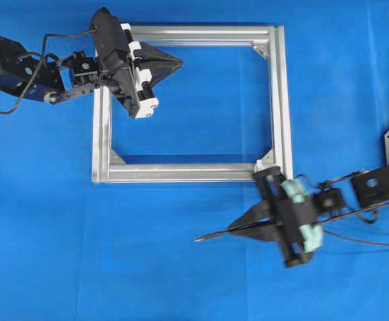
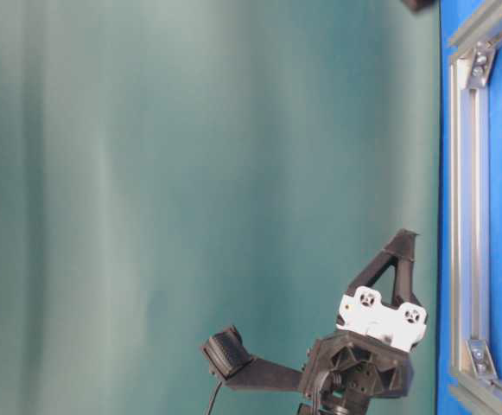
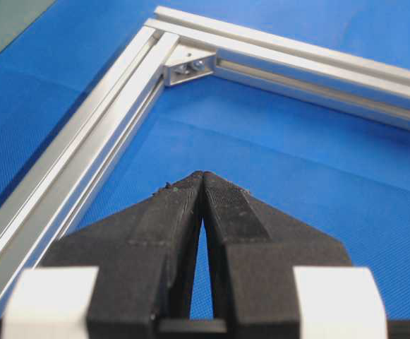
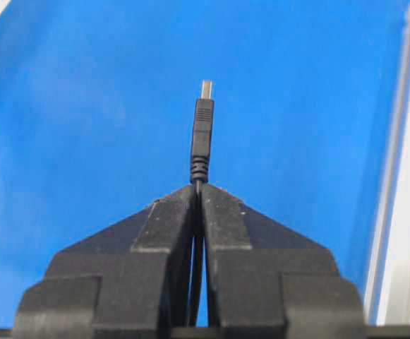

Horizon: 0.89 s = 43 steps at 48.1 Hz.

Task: Insert the wire through the string loop located on the right side.
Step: 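Lift the cable and move the right gripper rightward toward the frame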

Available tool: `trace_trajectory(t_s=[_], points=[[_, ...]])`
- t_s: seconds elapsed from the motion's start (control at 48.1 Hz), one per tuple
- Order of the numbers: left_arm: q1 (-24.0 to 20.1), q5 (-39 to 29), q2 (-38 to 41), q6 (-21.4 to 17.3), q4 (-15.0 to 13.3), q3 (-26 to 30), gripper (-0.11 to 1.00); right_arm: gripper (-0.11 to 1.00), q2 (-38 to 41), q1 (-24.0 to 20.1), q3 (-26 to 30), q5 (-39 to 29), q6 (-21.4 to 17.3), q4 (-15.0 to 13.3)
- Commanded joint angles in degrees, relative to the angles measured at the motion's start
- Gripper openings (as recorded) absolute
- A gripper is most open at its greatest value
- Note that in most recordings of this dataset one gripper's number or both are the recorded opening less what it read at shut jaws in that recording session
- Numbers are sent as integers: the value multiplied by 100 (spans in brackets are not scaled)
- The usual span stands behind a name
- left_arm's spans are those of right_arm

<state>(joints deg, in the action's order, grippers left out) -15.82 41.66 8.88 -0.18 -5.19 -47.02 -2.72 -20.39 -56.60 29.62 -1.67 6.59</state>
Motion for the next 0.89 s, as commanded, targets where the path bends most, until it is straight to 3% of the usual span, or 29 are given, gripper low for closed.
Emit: trace_trajectory(t_s=[0.0, 0.374, 0.623, 0.872], points=[[9, 62, -167, -9, 9, 88, 0, -4, -457, -26, -299, 0, -9, 18], [9, 62, -176, -9, 9, 88, 0, -4, -2197, -26, -1661, -721, -18, 88], [9, 62, -176, -9, 18, 88, 0, -4, -3305, -18, -2057, -1635, -18, 97], [9, 62, -167, -9, 18, 97, 0, -4, -3542, 132, -2215, -1600, -18, 114]])
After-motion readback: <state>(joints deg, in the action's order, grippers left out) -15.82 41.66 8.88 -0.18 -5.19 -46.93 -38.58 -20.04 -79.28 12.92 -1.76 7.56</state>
